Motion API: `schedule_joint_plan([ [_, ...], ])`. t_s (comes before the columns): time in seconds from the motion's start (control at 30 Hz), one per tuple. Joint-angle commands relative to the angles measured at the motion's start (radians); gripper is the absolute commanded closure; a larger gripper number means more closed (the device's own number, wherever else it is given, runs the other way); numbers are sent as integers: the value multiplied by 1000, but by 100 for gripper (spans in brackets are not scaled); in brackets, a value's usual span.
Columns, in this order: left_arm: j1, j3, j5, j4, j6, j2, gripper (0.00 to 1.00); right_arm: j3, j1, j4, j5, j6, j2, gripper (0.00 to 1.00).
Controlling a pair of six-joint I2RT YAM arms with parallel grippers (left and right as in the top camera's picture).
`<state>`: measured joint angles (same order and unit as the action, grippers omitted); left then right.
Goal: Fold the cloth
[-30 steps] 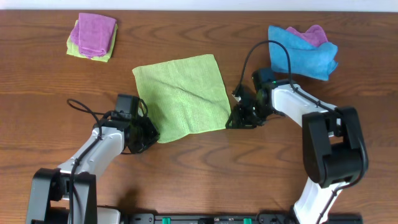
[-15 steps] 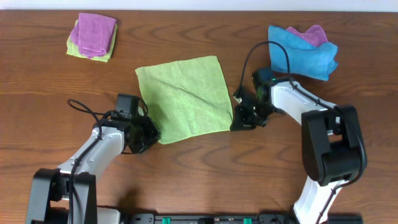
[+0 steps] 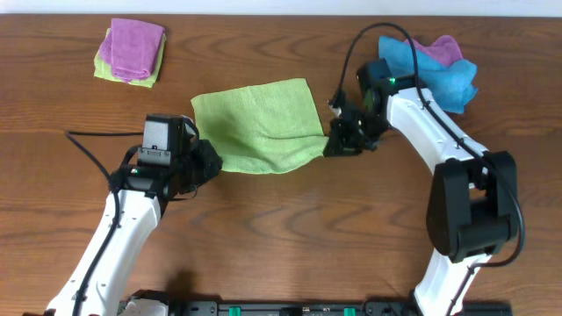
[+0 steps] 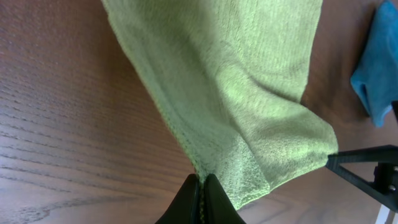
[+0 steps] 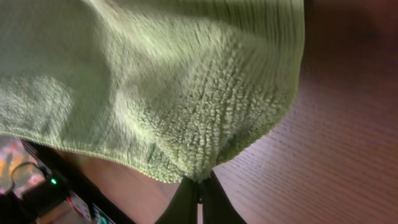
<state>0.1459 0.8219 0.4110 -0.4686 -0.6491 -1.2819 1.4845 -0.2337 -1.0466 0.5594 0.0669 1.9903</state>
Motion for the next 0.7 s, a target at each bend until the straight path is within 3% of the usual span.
schedule_joint_plan([
  [0.0, -2, 10, -27, -13, 21, 21, 94, 46, -17, -13, -10, -5, -6, 76],
  [0.1, -2, 10, -30, -32, 21, 22, 94, 51, -17, -27, -9, -5, -6, 72],
  [0.2, -2, 10, -34, -36, 22, 22, 94, 51, -19, -43, -10, -5, -6, 75],
  [0.27, -2, 10, -34, -35, 22, 22, 94, 51, -23, -57, -9, -11, -6, 66],
  [0.3, -2, 10, -34, -36, 24, 22, 94, 51, -27, -72, -10, -24, -6, 55],
  [0.67, -2, 10, -53, -51, 40, 22, 94, 24, -114, -180, -216, -99, -6, 52],
])
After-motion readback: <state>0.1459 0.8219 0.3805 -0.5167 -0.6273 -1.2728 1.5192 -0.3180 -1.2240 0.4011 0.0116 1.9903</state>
